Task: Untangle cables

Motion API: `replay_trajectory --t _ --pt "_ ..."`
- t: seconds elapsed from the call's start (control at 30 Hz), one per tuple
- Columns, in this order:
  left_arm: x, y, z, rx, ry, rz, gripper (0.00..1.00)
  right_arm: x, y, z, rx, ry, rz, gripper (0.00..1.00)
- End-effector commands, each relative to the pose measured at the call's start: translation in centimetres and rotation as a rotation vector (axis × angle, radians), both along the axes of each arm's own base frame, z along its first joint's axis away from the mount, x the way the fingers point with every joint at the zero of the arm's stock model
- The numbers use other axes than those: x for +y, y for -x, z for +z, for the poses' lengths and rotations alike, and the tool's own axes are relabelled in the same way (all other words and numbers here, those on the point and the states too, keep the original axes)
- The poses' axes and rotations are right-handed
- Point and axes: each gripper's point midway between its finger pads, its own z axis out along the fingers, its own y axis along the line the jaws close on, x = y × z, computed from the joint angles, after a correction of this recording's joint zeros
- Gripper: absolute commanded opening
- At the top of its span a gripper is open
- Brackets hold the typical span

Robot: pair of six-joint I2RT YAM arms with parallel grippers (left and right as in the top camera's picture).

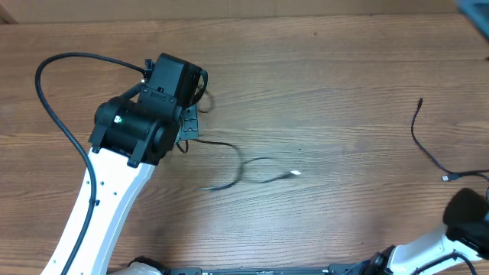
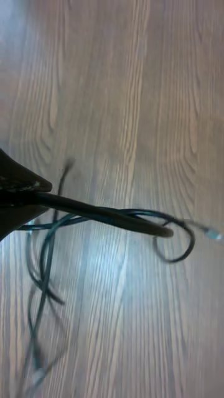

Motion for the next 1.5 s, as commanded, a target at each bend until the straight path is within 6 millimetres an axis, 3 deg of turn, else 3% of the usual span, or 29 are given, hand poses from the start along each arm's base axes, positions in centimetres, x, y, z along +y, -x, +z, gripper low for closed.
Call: replay_trajectory --t 0.0,0.2,0.3,0.43,0.53,0.63,0.67,0.7,0.73,0.8,0.87,0.97,1.07,1.17,1.47 --pt "0.9 -0.6 0.3 -0.015 -0.055 0.013 0.04 -2.2 0.8 0.5 0.009 -0.046 -0.047 0.04" --pt "-1.7 -1.7 0.6 -0.048 0.057 -0.073 0.04 -2.3 0.4 -0.5 0.062 -0.026 -0.077 0.04" --pt "-4.1 -2.7 1.3 -0.085 0.149 -0.159 0.04 -1.3 -0.6 -2.6 0.148 0.054 -0.107 0.16" --pt "-5.7 -3.8 2.3 -0.143 0.236 -0.184 0.04 2.1 -1.4 -6.3 0.217 0.252 -0.07 0.66" --pt "-5.8 -5.0 3.3 -0.202 0.308 -0.102 0.04 5.9 -2.0 -8.8 0.267 0.409 -0.011 0.93" --pt "-5.3 -6.0 4.1 -0.248 0.372 -0.02 0.04 9.1 -2.0 -9.9 0.276 0.495 0.052 0.98" --pt "-5.1 -6.7 4.7 -0.279 0.406 0.008 0.04 11.1 -1.8 -10.4 0.273 0.534 0.093 0.99" --pt "-5.0 -7.0 5.0 -0.291 0.422 0.01 0.04 12.0 -1.6 -10.6 0.27 0.554 0.115 0.99" --pt "-5.1 -7.8 5.9 -0.326 0.469 0.0 0.04 14.4 -1.1 -11.0 0.259 0.588 0.167 0.99" --pt "-5.1 -8.6 6.9 -0.359 0.532 -0.002 0.04 16.3 -0.6 -11.1 0.247 0.606 0.215 0.99" --pt "-5.1 -9.5 8.5 -0.399 0.632 -0.018 0.04 18.9 0.3 -11.6 0.232 0.64 0.281 1.0" --pt "-5.4 -10.5 11.1 -0.457 0.772 -0.077 0.04 21.3 1.1 -12.9 0.235 0.685 0.342 1.0" --pt "-5.5 -11.0 14.1 -0.531 0.878 -0.164 0.04 24.2 1.7 -15.4 0.253 0.723 0.423 0.99" --pt "-4.4 -11.4 14.4 -0.543 0.897 -0.127 0.04 27.1 2.1 -18.1 0.268 0.692 0.515 1.0" --pt "-5.0 -11.0 14.5 -0.527 0.923 -0.163 0.04 33.8 2.3 -25.2 0.214 0.589 0.654 1.0"
